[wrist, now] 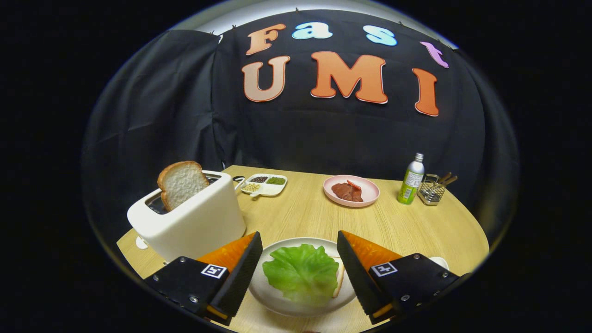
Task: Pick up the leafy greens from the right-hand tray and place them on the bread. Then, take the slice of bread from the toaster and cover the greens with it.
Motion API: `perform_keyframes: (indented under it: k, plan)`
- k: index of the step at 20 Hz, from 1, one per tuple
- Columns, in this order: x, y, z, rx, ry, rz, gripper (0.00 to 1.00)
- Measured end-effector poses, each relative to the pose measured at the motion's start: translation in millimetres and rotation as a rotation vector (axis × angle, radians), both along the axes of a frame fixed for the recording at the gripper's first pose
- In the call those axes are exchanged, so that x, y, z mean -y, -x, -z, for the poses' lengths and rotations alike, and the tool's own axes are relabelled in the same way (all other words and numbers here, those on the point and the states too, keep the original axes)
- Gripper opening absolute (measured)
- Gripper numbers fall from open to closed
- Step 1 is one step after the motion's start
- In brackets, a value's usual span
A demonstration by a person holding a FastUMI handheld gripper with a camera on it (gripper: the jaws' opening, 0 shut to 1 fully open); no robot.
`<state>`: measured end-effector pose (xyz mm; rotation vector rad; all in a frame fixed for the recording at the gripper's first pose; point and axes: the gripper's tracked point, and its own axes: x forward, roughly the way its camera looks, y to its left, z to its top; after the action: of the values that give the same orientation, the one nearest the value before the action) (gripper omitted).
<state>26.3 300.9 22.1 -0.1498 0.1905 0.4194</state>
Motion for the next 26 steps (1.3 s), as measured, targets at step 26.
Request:
perform_keyframes:
  k: [26]
  plan:
    - [-168, 27, -85, 0.167, -0.019, -0.092, 0.97]
